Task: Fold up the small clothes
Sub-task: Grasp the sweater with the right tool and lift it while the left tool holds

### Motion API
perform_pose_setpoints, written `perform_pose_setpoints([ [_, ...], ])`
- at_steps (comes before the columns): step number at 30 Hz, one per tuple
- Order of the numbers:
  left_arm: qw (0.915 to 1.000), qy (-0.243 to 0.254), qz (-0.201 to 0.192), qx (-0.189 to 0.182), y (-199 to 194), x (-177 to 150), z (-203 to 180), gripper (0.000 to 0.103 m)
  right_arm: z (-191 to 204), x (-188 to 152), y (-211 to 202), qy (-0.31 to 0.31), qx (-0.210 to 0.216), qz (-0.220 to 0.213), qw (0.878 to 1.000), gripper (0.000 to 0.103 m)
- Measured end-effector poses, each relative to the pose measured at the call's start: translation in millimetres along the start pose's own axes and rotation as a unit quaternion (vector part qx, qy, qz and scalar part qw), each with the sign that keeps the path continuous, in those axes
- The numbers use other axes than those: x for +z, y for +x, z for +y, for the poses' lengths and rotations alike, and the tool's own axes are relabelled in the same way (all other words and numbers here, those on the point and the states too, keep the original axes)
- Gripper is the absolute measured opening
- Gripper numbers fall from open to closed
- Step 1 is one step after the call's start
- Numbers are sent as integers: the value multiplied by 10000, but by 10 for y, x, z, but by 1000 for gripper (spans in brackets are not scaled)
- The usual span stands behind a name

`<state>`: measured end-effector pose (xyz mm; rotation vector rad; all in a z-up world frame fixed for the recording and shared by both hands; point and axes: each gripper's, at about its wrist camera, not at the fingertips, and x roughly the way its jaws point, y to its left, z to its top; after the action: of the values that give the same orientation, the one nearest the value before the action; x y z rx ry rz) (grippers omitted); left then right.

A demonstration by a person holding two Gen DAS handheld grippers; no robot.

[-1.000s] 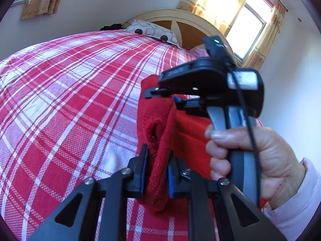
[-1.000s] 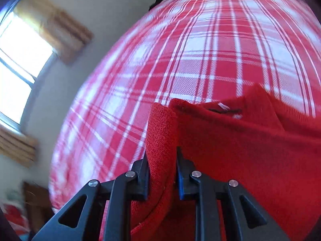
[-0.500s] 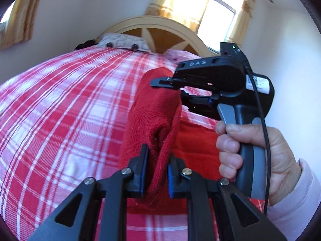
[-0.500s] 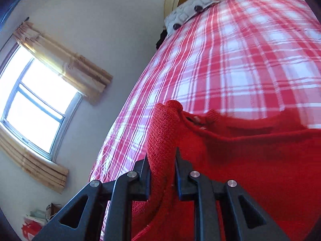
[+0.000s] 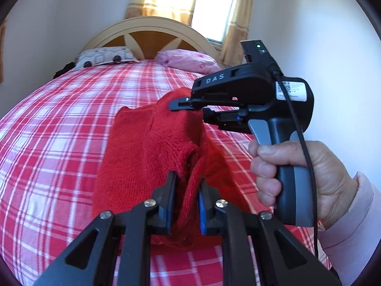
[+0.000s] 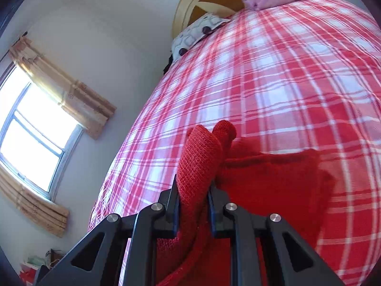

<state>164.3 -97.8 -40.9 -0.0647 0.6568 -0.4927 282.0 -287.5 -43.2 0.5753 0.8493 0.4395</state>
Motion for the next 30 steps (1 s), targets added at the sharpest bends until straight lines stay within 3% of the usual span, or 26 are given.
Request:
perform_pose_setpoints([
  [6,9996,201,186,-10,187,-47,-261,17,-342,-57,-169,183,-110,-60,9998,18],
  [20,9974,445,557,93,587,-176,-671,17,-840,-66,-64,105,-534,203,9983,17],
  [30,9959,783,437,103,563,-346,-773,17,-977,-206,37,-192,-878,161,9958,16],
])
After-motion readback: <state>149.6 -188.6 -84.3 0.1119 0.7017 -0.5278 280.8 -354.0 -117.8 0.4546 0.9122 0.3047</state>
